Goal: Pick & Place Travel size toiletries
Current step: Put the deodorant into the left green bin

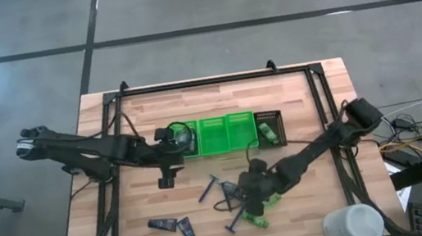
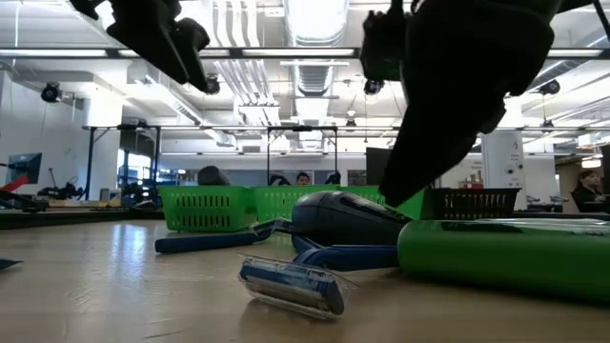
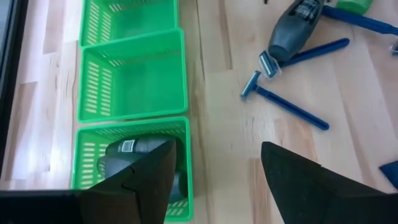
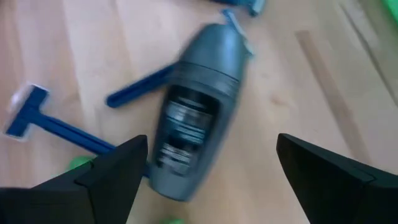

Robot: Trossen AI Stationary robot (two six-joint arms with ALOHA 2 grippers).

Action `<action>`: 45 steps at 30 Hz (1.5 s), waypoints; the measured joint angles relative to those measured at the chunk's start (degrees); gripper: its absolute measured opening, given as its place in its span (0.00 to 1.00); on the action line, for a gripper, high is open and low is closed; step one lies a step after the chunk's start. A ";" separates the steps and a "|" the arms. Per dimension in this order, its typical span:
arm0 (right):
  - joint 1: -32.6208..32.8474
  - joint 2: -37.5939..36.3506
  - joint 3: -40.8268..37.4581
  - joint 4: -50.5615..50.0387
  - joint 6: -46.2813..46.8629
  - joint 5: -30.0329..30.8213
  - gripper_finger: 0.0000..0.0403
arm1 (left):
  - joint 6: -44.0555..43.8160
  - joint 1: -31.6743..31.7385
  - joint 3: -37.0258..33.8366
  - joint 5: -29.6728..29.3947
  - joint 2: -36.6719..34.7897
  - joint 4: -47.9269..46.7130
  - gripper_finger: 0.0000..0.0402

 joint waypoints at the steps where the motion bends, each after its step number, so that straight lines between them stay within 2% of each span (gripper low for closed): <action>1: 0.00 1.00 1.03 -0.09 0.07 0.37 0.89 | 0.10 0.00 -0.41 0.00 -0.33 0.00 0.60; 8: -0.29 7.21 5.75 -3.76 5.32 1.01 0.88 | 0.28 0.02 -1.95 0.04 -0.20 0.21 0.60; 13: -0.46 11.79 7.90 -3.62 6.43 2.16 0.82 | 1.30 0.09 -4.58 0.65 -0.35 1.39 0.60; 17: -0.70 12.57 10.06 -4.53 5.55 2.31 0.70 | -0.36 0.22 -7.32 7.21 -0.08 5.35 0.60; 22: -1.85 11.61 11.36 -6.17 3.22 2.62 0.49 | -0.41 0.07 -10.29 8.00 -0.38 11.43 0.60; 29: -4.17 10.70 14.62 -7.37 0.81 1.41 0.48 | -2.80 -0.74 -11.72 12.53 -0.69 16.67 0.60; 35: -5.78 9.52 21.98 -8.76 1.91 -3.89 0.48 | 3.58 -7.16 -13.32 13.43 -3.35 17.80 0.61; 37: -6.25 8.92 24.30 -8.71 2.01 -7.63 0.48 | 8.30 -10.91 -13.34 11.16 -4.87 18.37 0.62; 38: -6.58 8.73 25.51 -9.15 2.33 -9.47 0.48 | 12.34 -13.03 -13.33 8.25 -5.56 18.69 0.63; 42: -8.74 8.58 30.73 -10.92 2.61 -14.36 0.48 | 25.22 -19.26 -13.80 -11.56 -7.31 22.05 0.67; 43: -9.45 8.58 31.99 -11.05 1.93 -14.39 0.48 | 27.38 -19.41 -13.90 -13.79 -7.44 23.09 0.68; 45: -11.03 8.58 34.44 -11.68 1.22 -14.46 0.48 | 31.02 -19.08 -14.24 -13.34 -7.79 23.32 0.68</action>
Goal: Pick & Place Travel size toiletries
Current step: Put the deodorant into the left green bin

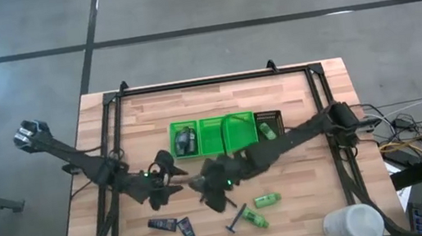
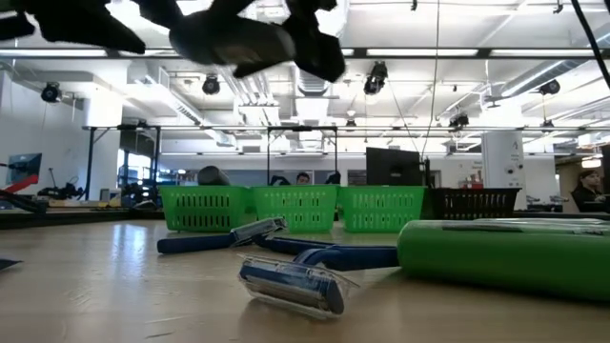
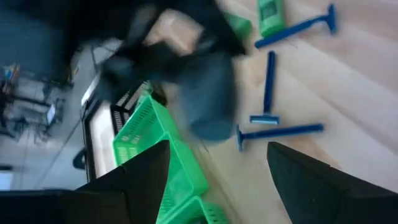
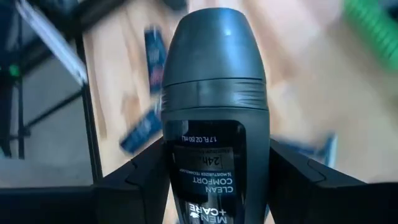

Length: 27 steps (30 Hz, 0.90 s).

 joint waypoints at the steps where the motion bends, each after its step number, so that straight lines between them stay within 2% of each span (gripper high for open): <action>1: -0.93 -0.02 1.13 -0.82 -0.48 -0.63 0.48 | 1.55 0.36 -0.11 0.66 -0.02 0.60 0.68; 6: -4.89 -0.07 3.94 -3.33 -0.76 -3.34 0.49 | 10.58 2.37 -0.30 -1.28 -1.06 6.85 0.69; 12: -6.95 -0.07 6.95 -3.59 -0.72 -4.36 0.49 | 17.58 8.74 -0.25 5.61 -1.81 8.75 0.69; 17: -7.22 -0.04 8.24 -3.19 -0.47 -6.12 0.49 | 21.29 14.12 -0.30 8.01 -1.79 9.17 0.67; 22: -8.14 -0.04 8.13 -3.27 0.46 -6.59 0.51 | 23.12 15.19 -0.36 12.14 -2.24 9.47 0.60; 27: -9.88 -0.04 8.11 -3.43 0.03 -8.58 0.51 | 23.09 15.20 -0.43 12.27 -2.23 9.34 0.52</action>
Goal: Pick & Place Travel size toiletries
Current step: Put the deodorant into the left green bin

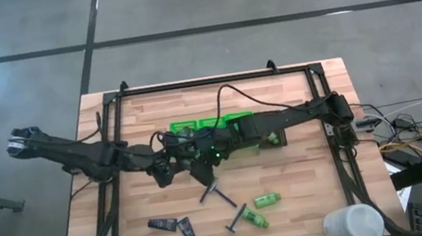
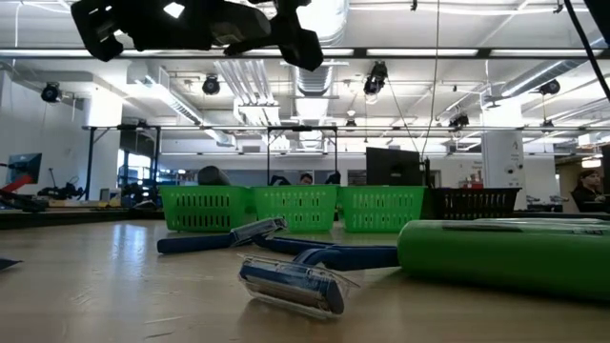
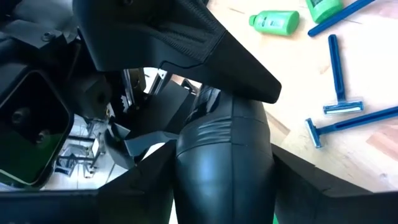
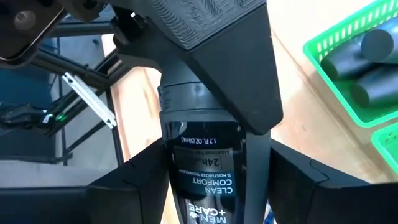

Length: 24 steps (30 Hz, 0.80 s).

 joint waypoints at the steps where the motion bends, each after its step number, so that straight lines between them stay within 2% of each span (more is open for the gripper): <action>1: -0.24 0.00 0.00 0.00 -0.28 -0.33 0.51 | -0.06 0.02 0.00 -0.27 0.00 0.03 0.52; 5: -0.98 0.00 0.00 -0.45 -1.09 -1.27 0.53 | -0.71 0.62 -0.02 -0.42 0.15 0.07 0.52; 9: -1.85 -0.56 0.08 -7.09 0.05 1.02 0.63 | -2.88 3.88 -1.90 -3.14 0.39 0.46 0.54; 13: -2.10 -1.97 0.04 -14.48 -0.08 9.62 0.77 | -5.16 7.38 -3.84 -8.22 -0.04 -0.62 0.53; 15: -2.09 -3.46 0.04 -17.39 0.23 14.98 0.84 | -10.38 8.61 -3.93 -11.06 -0.20 -1.34 0.53; 16: -2.12 -3.93 0.04 -19.13 1.26 17.74 0.86 | -15.53 9.16 -3.99 -12.56 -0.20 -2.13 0.53; 18: -2.61 -5.48 0.02 -23.00 5.30 20.79 0.91 | -31.17 10.62 -3.73 -15.60 -0.07 -5.89 0.53; 21: -3.06 -7.19 -0.03 -27.78 9.85 22.72 0.93 | -57.02 12.44 -1.53 -16.35 0.99 -16.74 0.53; 24: -2.85 -8.07 -0.04 -29.93 10.10 23.46 0.93 | -80.08 13.62 -0.61 -16.37 2.99 -22.94 0.53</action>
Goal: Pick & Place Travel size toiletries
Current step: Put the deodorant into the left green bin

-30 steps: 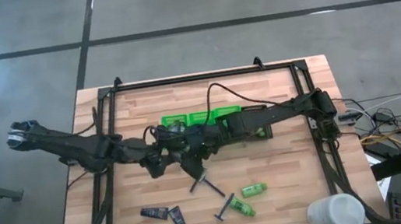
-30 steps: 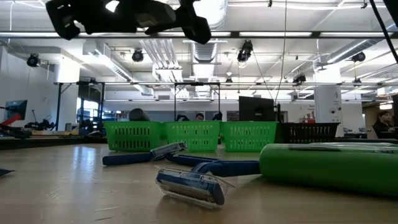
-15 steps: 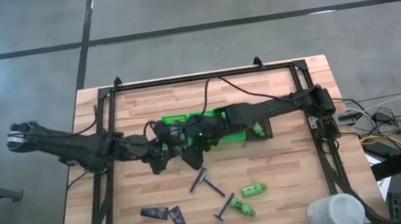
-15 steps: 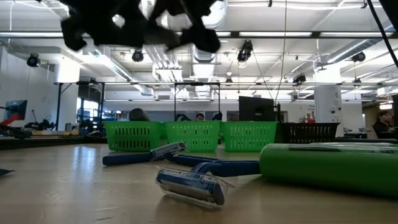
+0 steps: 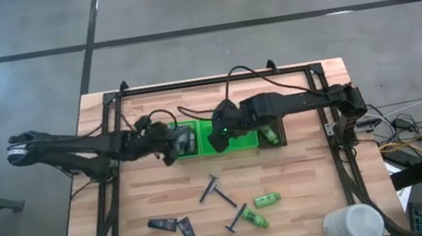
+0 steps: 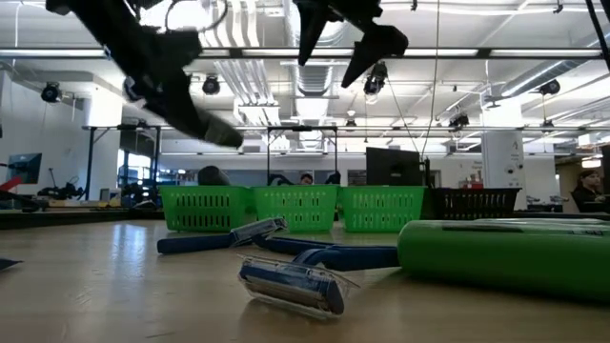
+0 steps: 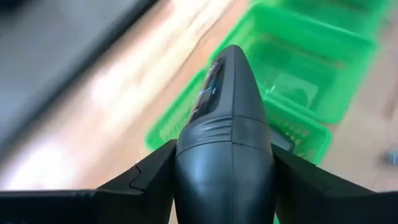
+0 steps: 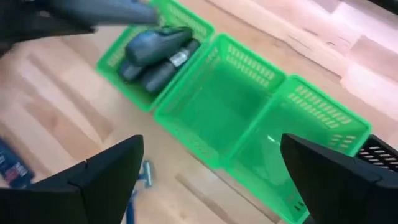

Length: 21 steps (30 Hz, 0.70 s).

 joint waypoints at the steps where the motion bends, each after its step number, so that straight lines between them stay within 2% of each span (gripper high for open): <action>1: 0.08 -0.15 -0.01 -0.35 -0.91 0.11 0.94 | -6.11 0.39 -0.05 -0.03 1.00 -0.80 0.53; 3: 0.16 -0.15 -0.04 -0.37 -3.22 0.29 0.94 | -15.95 1.11 -0.07 -0.19 3.57 -0.69 0.53; 8: 0.08 -0.15 -0.04 -0.45 -8.94 0.55 0.94 | -33.93 1.76 0.40 -2.15 12.16 -0.66 0.53; 13: 0.17 -0.31 -0.04 -2.78 -11.51 0.50 0.94 | -46.81 1.83 3.35 -1.89 20.23 1.64 0.53; 16: 0.12 -0.91 -0.07 -4.79 -14.12 0.52 0.94 | -49.45 0.95 6.67 -1.30 23.55 2.11 0.53; 21: 0.19 -2.42 -0.15 -5.39 -17.73 0.47 0.94 | -46.80 0.19 13.33 -1.72 26.89 2.28 0.55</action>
